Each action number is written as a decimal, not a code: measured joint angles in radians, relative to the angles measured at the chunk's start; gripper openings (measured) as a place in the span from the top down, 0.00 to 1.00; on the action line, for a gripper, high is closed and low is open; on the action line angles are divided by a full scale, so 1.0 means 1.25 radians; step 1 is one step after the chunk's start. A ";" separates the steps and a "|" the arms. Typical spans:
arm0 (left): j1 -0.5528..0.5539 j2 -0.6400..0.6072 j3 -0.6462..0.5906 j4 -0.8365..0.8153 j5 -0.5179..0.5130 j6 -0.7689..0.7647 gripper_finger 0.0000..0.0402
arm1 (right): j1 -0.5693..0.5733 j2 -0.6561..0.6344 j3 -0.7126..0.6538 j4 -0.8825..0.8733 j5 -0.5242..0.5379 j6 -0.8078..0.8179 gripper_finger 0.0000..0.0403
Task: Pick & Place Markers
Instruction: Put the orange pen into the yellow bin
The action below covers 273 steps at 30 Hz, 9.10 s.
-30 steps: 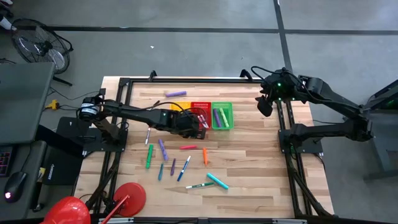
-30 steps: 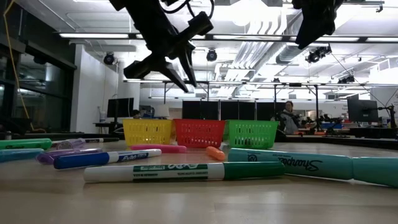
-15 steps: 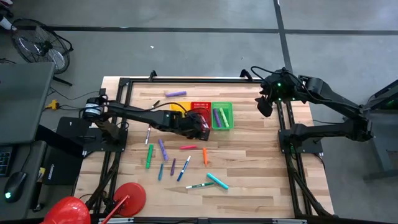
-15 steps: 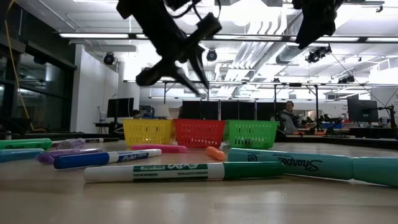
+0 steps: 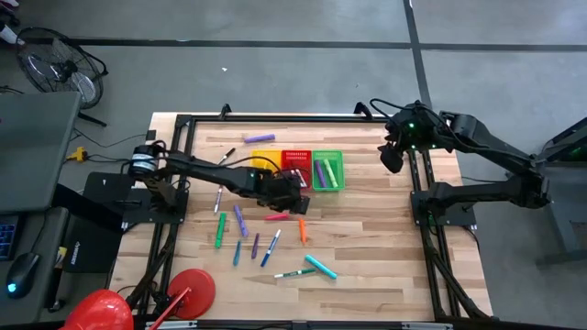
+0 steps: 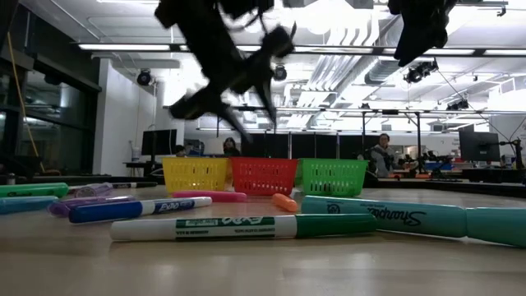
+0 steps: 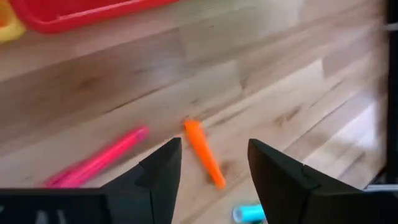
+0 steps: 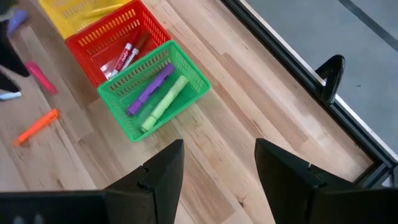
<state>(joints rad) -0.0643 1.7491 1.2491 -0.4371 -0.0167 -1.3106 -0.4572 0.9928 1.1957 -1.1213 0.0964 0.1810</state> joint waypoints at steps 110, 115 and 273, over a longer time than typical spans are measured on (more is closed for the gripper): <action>-0.089 0.352 0.312 -0.245 0.035 -0.250 0.86 | 0.000 0.000 0.000 -0.127 0.004 -0.003 0.54; -0.089 0.353 0.311 -0.243 0.045 -0.226 0.89 | 0.000 0.000 0.000 -0.127 0.007 -0.005 0.54; 0.067 0.277 0.400 0.446 -0.287 0.286 0.90 | -0.001 -0.272 0.000 -0.160 -0.132 -0.172 0.54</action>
<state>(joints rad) 0.0196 2.0954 1.7491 0.1203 -0.3757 -0.9527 -0.4582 0.6533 1.1957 -1.3209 -0.0685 -0.0341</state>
